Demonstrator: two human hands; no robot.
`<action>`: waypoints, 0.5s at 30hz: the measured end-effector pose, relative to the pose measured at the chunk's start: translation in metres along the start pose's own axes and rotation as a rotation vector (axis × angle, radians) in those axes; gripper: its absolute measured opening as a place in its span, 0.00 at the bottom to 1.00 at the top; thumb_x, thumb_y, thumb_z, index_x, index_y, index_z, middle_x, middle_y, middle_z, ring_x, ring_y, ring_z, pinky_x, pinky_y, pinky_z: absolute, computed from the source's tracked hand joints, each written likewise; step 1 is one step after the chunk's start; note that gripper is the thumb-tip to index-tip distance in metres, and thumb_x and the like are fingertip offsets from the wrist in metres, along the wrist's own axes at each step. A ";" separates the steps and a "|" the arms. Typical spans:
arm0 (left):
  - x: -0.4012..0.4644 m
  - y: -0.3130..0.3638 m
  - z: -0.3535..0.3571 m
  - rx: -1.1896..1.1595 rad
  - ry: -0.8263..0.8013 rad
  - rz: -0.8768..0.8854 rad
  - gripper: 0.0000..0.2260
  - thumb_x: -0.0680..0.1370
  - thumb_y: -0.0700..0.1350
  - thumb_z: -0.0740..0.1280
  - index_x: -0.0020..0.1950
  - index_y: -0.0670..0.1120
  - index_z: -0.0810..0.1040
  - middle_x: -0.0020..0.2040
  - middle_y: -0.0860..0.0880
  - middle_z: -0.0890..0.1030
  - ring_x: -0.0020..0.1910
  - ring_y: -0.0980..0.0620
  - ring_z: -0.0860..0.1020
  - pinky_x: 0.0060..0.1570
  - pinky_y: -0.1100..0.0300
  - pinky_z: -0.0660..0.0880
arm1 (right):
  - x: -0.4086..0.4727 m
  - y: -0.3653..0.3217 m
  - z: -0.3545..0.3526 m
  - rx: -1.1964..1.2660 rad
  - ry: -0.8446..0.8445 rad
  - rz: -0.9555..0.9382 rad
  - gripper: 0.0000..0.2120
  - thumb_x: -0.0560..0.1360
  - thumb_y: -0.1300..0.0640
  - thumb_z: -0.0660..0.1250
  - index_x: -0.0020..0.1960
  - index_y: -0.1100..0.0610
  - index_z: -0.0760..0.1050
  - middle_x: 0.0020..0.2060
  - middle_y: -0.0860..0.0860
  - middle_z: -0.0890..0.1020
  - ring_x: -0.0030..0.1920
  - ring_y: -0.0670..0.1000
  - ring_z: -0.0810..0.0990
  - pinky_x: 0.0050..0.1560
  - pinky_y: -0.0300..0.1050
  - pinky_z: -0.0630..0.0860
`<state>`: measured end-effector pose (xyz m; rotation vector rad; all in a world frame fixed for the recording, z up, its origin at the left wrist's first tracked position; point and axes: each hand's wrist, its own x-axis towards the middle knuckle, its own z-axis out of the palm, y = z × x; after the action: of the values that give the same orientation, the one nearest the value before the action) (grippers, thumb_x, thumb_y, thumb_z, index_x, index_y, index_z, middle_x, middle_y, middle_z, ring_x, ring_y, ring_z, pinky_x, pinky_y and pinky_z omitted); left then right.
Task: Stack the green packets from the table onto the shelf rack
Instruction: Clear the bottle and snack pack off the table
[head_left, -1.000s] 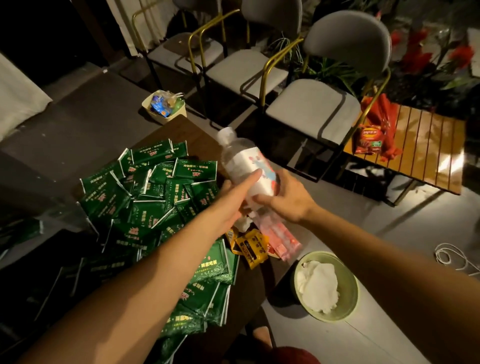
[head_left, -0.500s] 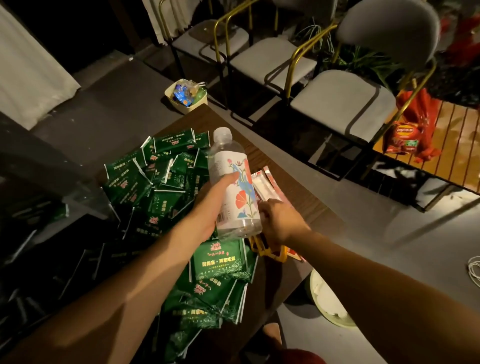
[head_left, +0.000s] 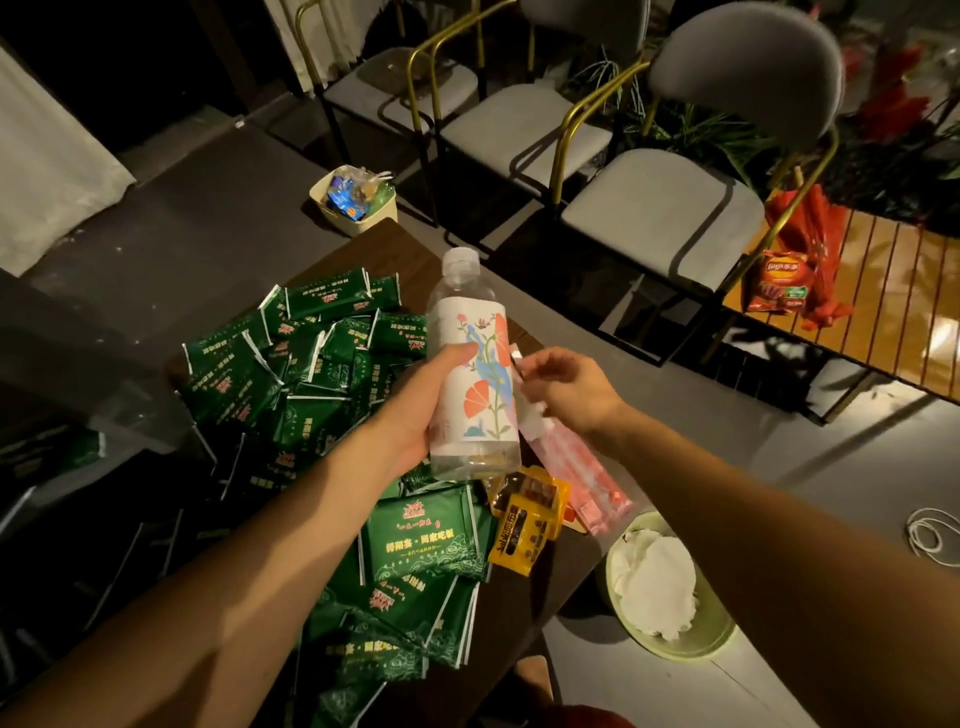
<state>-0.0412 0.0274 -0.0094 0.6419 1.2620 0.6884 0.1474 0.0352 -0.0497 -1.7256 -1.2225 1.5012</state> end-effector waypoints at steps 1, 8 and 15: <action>0.002 0.001 -0.001 -0.012 0.026 0.004 0.17 0.78 0.55 0.68 0.61 0.46 0.80 0.52 0.42 0.86 0.51 0.43 0.84 0.58 0.47 0.79 | 0.001 0.006 -0.005 -0.231 0.039 0.041 0.11 0.76 0.54 0.73 0.57 0.54 0.78 0.52 0.52 0.81 0.50 0.51 0.81 0.41 0.39 0.78; 0.014 -0.012 -0.004 -0.038 0.062 -0.032 0.17 0.78 0.55 0.67 0.62 0.46 0.80 0.53 0.42 0.86 0.53 0.42 0.84 0.60 0.45 0.79 | -0.008 0.033 -0.005 -0.798 0.098 0.152 0.28 0.68 0.44 0.78 0.62 0.53 0.74 0.50 0.50 0.78 0.49 0.52 0.79 0.41 0.42 0.77; 0.020 -0.013 0.007 -0.023 0.026 -0.030 0.15 0.81 0.54 0.63 0.60 0.46 0.79 0.48 0.44 0.87 0.44 0.47 0.86 0.46 0.53 0.80 | -0.001 0.029 -0.020 -0.545 0.062 0.202 0.15 0.70 0.51 0.78 0.54 0.52 0.78 0.45 0.50 0.81 0.43 0.49 0.80 0.39 0.42 0.80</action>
<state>-0.0293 0.0341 -0.0301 0.5962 1.2831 0.6876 0.1751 0.0251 -0.0695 -2.2850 -1.5647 1.2799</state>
